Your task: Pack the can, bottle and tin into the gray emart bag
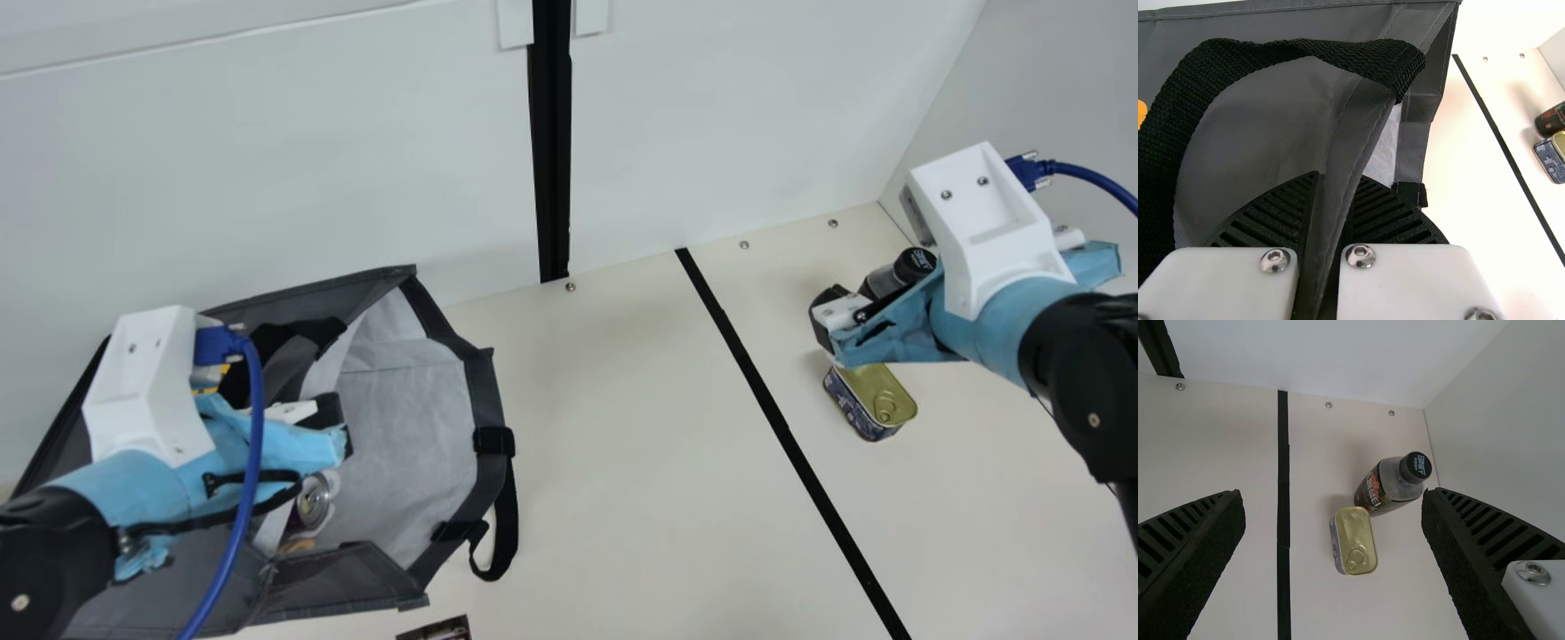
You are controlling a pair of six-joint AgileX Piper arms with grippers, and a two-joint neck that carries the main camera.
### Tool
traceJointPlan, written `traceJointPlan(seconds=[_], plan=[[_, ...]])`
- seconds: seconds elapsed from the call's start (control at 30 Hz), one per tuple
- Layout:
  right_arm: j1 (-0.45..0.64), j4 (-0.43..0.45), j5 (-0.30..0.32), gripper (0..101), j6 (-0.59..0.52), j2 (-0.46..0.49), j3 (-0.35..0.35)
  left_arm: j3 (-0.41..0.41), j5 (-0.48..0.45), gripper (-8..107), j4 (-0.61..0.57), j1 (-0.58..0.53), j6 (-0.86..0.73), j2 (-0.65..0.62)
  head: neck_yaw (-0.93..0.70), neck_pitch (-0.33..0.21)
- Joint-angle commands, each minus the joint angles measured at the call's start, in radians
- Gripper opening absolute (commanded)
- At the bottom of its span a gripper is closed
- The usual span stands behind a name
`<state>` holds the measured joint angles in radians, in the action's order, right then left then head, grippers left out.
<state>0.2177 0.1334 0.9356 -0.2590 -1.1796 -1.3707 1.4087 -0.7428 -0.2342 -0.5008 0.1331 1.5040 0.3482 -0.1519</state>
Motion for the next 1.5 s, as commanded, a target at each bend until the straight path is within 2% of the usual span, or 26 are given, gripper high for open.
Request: traceJointPlan(seconds=[0.0,0.77,1.47], plan=[[0.003,-0.003,-0.002,91,-0.003,-0.014,-0.006,0.0,0.0,10,0.0,0.0,0.0,0.0,0.001,-0.023],[0.052,-0.036,-0.028,91,-0.058,-0.172,-0.088,0.0,0.0,10,0.0,0.0,0.0,0.0,0.001,-0.023],[0.102,-0.02,-0.016,91,-0.082,-0.319,-0.185,0.0,0.0,10,0.0,0.0,0.0,0.0,0.001,-0.023]])
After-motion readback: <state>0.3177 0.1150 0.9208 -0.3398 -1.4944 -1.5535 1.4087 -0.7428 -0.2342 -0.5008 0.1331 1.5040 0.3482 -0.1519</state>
